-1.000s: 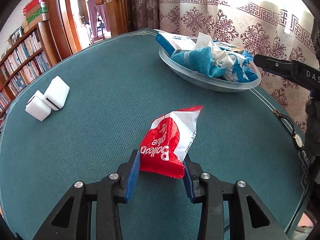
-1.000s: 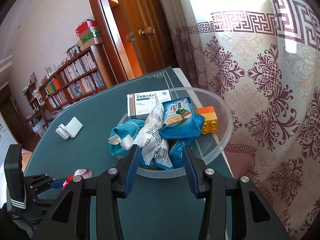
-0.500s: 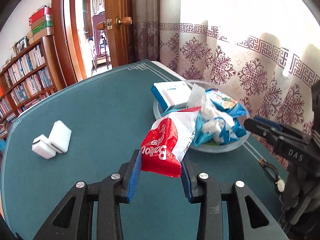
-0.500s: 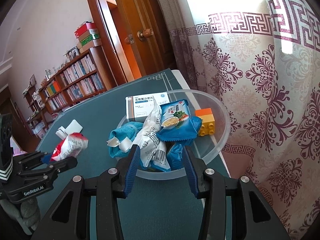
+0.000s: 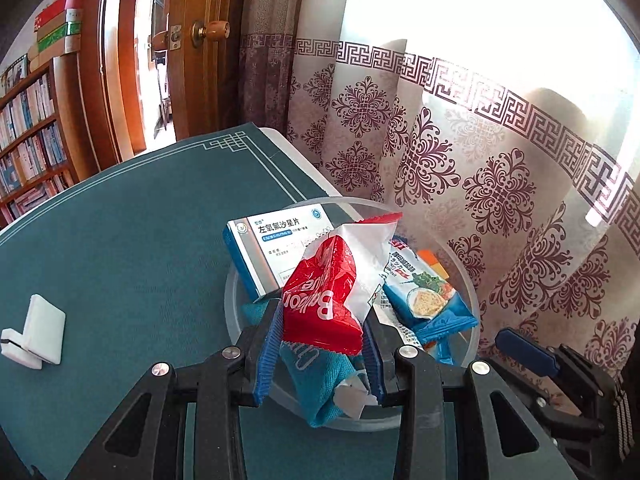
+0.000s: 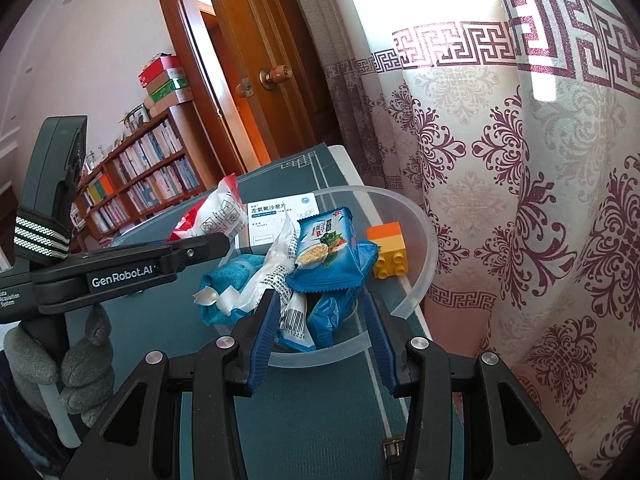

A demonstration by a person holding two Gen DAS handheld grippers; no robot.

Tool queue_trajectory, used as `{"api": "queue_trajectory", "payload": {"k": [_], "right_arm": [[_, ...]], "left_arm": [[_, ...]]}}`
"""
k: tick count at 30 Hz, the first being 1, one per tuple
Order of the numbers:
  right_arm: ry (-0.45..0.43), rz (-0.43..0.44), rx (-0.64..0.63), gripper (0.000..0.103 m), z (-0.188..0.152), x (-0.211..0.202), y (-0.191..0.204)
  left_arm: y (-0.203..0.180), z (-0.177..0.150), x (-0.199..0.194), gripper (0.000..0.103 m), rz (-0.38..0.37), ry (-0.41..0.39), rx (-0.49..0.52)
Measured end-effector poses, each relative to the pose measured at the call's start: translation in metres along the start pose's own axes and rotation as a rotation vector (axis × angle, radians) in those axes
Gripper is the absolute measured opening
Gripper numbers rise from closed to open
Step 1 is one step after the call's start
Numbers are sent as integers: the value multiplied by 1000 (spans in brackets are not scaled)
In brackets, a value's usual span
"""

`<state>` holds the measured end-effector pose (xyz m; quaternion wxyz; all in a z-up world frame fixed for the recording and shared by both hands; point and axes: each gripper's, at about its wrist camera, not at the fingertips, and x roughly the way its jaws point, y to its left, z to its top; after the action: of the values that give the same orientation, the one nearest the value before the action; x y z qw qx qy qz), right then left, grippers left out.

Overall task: Organize objects
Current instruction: 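Carry the red packet into the bowl with the left gripper and release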

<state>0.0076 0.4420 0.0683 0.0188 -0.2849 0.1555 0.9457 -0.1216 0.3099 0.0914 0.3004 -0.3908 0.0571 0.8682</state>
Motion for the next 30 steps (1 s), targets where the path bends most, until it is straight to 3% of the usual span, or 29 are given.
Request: {"api": "queue_trajectory", "payload": {"k": [5,15,20,25,30], "right_arm": [[4,-4,6,46,-1,1,-2],[8,-5,-5,46,-3,1,3],[-1,-1,-18,46,-3,-3,8],[-2,2,-27,46,-5,-6,14],[-4,9,-41,53,-7,-8,22]], "left_arm": [[5,-3,7,61,-14,9,-29],[19,-12,-10,71,5,-14,-61],[23,-19,-23,84,43,-42,-57],[32,-25,-32,91,94,-66,-61],[52,-34,-41,95,139,-77,-92]]}}
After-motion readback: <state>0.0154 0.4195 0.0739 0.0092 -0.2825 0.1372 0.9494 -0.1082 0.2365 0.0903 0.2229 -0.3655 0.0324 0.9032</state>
